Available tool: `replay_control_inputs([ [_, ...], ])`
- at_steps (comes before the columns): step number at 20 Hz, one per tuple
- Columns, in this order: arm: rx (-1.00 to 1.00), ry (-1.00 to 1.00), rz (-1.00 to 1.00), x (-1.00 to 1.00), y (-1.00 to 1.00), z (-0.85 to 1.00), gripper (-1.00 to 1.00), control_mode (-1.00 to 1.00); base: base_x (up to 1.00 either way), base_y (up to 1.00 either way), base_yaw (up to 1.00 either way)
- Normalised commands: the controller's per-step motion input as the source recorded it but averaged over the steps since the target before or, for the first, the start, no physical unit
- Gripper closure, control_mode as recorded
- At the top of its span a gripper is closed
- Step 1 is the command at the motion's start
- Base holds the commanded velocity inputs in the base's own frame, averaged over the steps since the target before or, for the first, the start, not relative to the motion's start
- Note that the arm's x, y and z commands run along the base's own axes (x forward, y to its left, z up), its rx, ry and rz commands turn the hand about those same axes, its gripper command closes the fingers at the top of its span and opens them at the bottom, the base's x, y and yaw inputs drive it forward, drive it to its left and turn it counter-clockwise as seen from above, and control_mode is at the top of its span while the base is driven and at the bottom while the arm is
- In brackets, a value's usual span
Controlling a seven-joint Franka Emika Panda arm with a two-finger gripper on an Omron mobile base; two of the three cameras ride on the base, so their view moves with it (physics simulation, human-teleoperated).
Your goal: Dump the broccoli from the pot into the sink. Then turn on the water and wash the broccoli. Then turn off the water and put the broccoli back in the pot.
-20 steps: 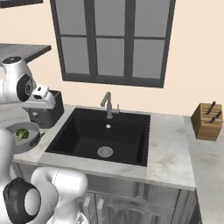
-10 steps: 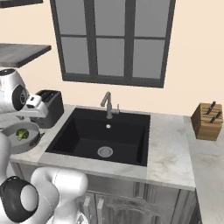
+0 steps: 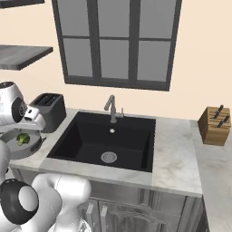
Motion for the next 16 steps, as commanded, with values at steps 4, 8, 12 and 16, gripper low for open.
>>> replay_control_inputs([
  [4,0.00,0.06,0.00,0.16,0.18,-0.39,-1.00,-1.00,0.00,0.00,0.00],
  [8,0.00,0.06,0.00,0.24,0.14,-0.36,-1.00,-1.00,0.00,0.00,0.00],
  [12,0.00,0.04,0.00,0.23,0.11,-0.29,-1.00,-1.00,0.00,0.00,0.00],
  [16,0.00,0.00,0.00,0.17,0.09,-0.23,-1.00,-1.00,0.00,0.00,0.00],
])
